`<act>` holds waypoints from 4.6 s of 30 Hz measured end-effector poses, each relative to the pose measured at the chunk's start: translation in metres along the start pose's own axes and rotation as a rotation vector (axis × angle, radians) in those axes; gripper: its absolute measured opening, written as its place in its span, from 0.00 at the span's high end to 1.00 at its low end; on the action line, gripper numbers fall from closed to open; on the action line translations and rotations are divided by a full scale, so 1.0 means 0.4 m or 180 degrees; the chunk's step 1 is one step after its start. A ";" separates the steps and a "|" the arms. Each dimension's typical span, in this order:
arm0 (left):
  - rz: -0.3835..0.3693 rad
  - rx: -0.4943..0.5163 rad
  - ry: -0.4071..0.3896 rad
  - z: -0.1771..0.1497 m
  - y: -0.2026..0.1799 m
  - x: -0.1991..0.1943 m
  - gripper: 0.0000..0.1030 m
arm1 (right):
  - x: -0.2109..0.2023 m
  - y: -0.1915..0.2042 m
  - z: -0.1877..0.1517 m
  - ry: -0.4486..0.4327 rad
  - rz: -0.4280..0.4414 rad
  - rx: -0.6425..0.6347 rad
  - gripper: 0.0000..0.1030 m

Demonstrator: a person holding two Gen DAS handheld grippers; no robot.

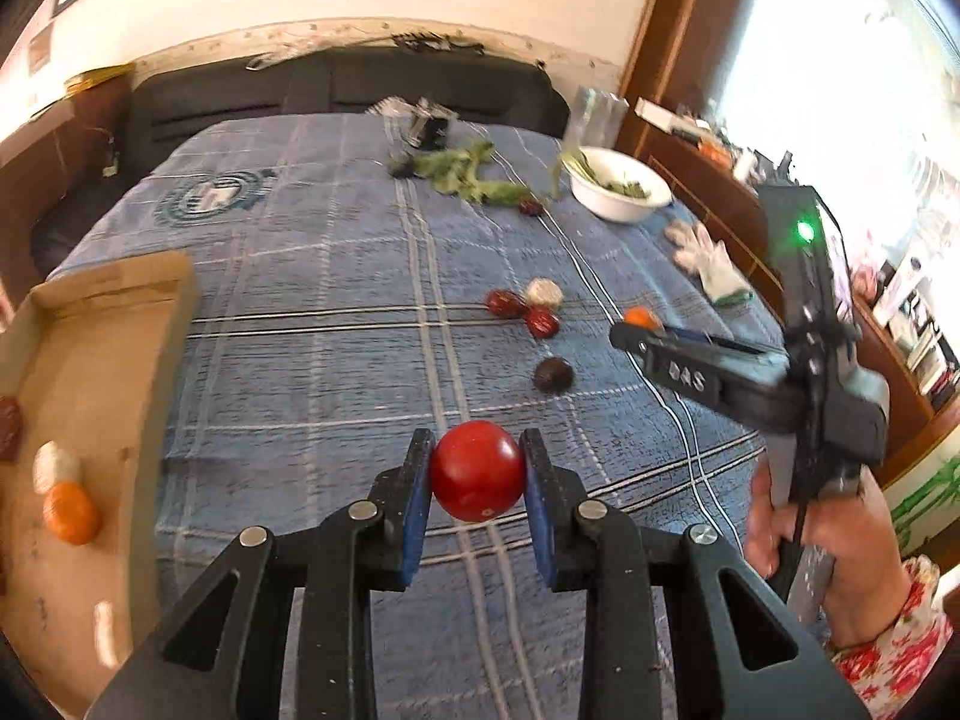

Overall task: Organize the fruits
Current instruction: 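Carry the tomato and orange over the box with both tools, then open both tools to drop the tomato and orange into the box, then move both open tools back over the remaining fruit, then grasp a dark plum with the left tool while the right tool grasps a white cube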

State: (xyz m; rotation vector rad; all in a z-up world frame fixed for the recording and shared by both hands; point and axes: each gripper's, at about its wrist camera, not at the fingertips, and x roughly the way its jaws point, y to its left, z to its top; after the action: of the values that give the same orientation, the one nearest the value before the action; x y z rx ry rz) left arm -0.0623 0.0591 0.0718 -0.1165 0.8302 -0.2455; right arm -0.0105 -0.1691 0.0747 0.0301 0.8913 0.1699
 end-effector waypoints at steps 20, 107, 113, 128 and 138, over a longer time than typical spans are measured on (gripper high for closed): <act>0.0922 -0.0951 -0.0359 -0.069 0.505 -0.261 0.73 | -0.159 0.592 -0.061 -0.0191 0.0997 -0.1129 0.68; 0.0175 0.0129 0.0258 0.033 0.006 0.065 0.29 | -0.009 -0.065 0.044 -0.0048 0.0481 0.0360 0.34; 0.0084 0.0155 0.0307 0.039 -0.006 0.095 0.34 | 0.125 -0.019 0.124 0.0120 0.0285 0.0224 0.43; -0.0141 0.0497 0.0351 0.079 -0.113 0.226 0.45 | 0.060 -0.057 0.076 -0.0102 0.0034 0.0200 0.78; -0.0326 0.0374 0.0418 0.087 -0.113 0.322 0.75 | 0.059 -0.203 0.032 -0.0198 0.0733 0.0951 0.76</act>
State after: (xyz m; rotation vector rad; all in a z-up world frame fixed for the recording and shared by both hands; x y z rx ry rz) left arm 0.0394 -0.0180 0.0122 -0.0329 0.9393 -0.4008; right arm 0.0249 -0.2447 0.0567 0.4151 0.8436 0.2477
